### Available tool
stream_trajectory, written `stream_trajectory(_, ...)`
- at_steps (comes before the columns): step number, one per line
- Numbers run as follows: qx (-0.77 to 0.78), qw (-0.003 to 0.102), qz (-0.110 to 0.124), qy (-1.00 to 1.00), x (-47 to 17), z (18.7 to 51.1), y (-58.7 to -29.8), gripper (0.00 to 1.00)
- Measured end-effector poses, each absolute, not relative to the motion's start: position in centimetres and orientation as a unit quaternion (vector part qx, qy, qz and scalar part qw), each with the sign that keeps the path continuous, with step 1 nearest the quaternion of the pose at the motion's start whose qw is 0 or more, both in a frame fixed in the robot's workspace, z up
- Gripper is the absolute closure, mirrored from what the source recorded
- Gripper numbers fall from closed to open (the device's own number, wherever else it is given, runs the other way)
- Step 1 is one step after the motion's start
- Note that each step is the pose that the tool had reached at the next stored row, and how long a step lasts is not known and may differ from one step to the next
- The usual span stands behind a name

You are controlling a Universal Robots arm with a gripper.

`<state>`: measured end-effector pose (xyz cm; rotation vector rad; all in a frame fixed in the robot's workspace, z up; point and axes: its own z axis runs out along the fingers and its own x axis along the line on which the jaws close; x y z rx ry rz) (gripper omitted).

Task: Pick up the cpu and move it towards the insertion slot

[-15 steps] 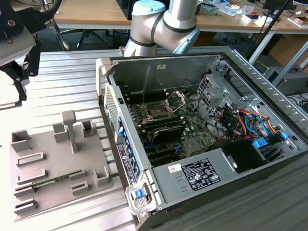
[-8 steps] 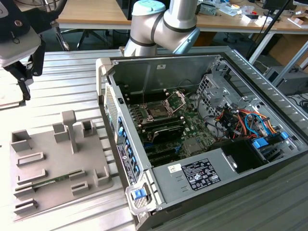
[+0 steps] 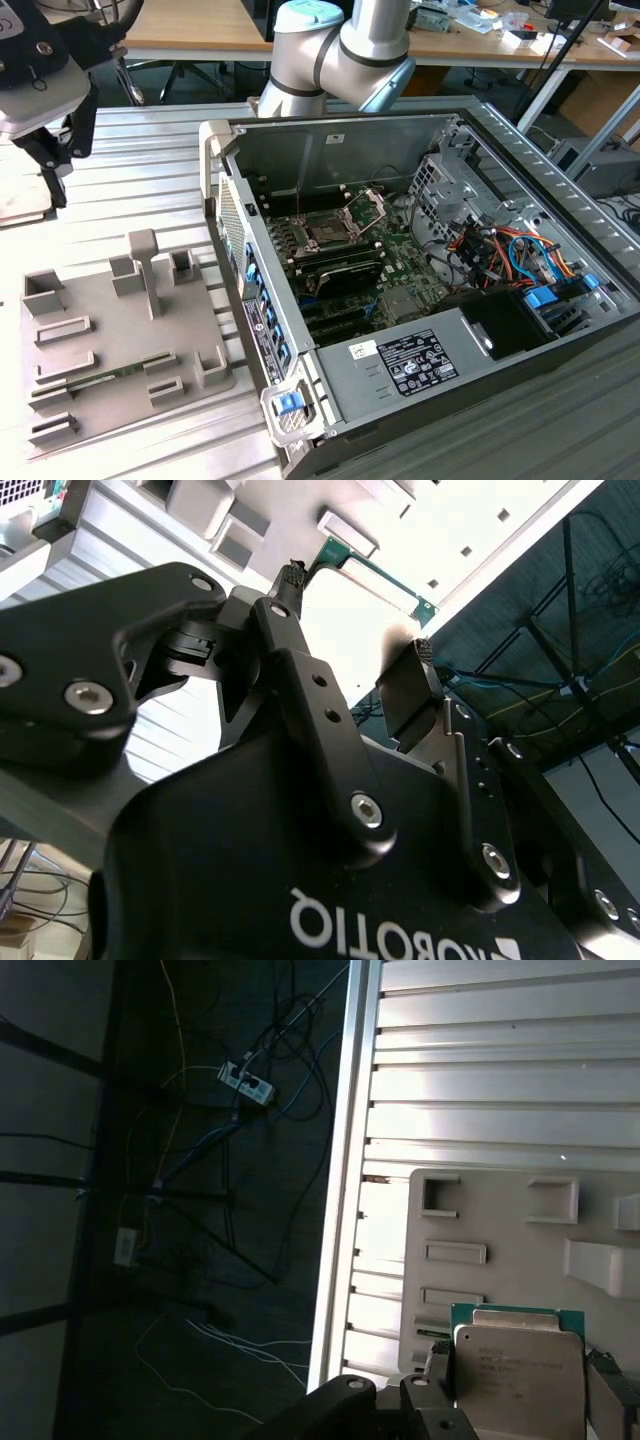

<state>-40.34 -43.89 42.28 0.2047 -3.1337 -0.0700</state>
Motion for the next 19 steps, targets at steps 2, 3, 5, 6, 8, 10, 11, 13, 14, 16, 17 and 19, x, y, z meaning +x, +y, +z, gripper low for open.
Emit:
stream_trajectory(2,0.065,0.0,-0.022,-0.998,-40.3,42.29,-43.89,0.45)
stream_trajectory(3,0.065,0.0,-0.022,-0.998,-40.27,42.29,-43.89,0.45)
stream_trajectory(5,0.065,0.0,-0.022,-0.998,-40.22,42.29,-43.89,0.45)
stream_trajectory(6,0.065,0.0,-0.022,-0.998,-40.21,42.29,-43.89,0.45)
stream_trajectory(8,0.065,0.0,-0.022,-0.998,-40.17,42.29,-43.89,0.45)
stream_trajectory(10,0.065,0.0,-0.022,-0.998,-40.15,42.29,-43.89,0.45)
stream_trajectory(11,0.065,0.0,-0.022,-0.998,-40.12,42.29,-43.89,0.45)
stream_trajectory(13,0.065,0.0,-0.022,-0.998,-40.09,42.29,-43.89,0.45)
stream_trajectory(14,0.065,0.0,-0.022,-0.998,-40.08,42.29,-43.89,0.45)
stream_trajectory(16,0.065,0.0,-0.022,-0.998,-40.05,42.29,-43.89,0.45)
stream_trajectory(17,0.065,0.0,-0.022,-0.998,-40.03,42.29,-43.89,0.45)
stream_trajectory(19,0.065,0.0,-0.022,-0.998,-39.98,42.29,-43.89,0.45)
